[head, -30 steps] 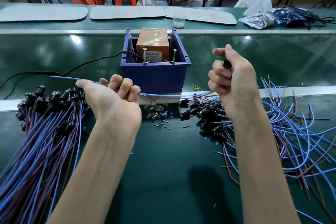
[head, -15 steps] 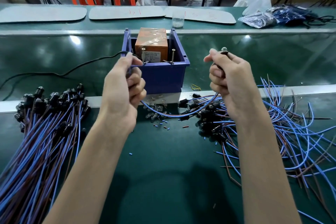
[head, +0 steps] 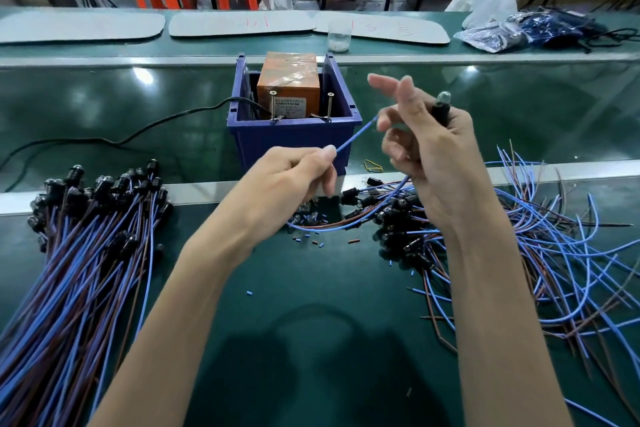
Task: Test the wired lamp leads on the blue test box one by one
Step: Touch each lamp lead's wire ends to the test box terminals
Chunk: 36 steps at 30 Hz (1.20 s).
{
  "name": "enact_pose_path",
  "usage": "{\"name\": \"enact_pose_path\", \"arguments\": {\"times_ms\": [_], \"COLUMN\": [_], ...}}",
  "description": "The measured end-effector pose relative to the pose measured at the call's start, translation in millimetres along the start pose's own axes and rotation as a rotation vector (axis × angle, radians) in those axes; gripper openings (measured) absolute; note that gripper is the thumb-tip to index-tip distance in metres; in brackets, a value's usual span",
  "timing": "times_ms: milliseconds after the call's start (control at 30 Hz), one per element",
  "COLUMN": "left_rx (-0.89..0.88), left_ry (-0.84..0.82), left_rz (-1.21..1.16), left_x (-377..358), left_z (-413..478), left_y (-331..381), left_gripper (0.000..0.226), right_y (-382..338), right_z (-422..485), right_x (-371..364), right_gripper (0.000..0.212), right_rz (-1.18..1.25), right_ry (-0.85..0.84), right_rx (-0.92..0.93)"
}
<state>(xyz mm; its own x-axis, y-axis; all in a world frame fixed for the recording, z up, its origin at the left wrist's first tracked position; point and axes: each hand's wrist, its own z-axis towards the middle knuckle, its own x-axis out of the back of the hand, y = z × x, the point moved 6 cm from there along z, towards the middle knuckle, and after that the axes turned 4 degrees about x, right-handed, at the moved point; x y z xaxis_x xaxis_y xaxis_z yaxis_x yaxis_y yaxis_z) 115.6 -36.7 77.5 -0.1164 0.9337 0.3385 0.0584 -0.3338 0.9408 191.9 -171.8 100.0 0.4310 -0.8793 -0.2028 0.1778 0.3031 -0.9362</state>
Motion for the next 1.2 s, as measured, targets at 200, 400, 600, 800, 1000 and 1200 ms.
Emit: {"name": "enact_pose_path", "arguments": {"times_ms": [200, 400, 600, 800, 1000, 1200], "left_rx": [0.015, 0.272, 0.142, 0.065, 0.017, 0.015], "left_ry": [0.024, -0.116, -0.145, -0.21, -0.016, 0.08], "left_rz": [0.045, -0.127, -0.003, 0.039, -0.221, -0.406], "left_x": [5.4, 0.0, 2.1, -2.9, 11.5, 13.8], "left_z": [0.2, 8.3, 0.2, -3.4, -1.1, -0.2], "left_y": [-2.4, -16.3, -15.5, -12.0, -7.1, -4.6], "left_gripper": [0.048, 0.033, 0.042, 0.037, 0.044, 0.016], "right_y": [8.1, 13.0, 18.3, 19.7, 12.4, 5.7], "right_z": [0.2, -0.3, -0.1, -0.5, 0.3, 0.0], "right_x": [1.3, 1.6, 2.9, 3.1, 11.6, 14.4], "right_gripper": [0.012, 0.011, 0.009, 0.016, 0.019, 0.013], "right_rz": [-0.083, -0.132, -0.157, -0.175, -0.197, -0.251], "right_ry": [-0.048, -0.034, 0.021, 0.049, 0.114, 0.041], "right_rx": [-0.044, -0.07, -0.138, -0.174, -0.097, -0.035]}}
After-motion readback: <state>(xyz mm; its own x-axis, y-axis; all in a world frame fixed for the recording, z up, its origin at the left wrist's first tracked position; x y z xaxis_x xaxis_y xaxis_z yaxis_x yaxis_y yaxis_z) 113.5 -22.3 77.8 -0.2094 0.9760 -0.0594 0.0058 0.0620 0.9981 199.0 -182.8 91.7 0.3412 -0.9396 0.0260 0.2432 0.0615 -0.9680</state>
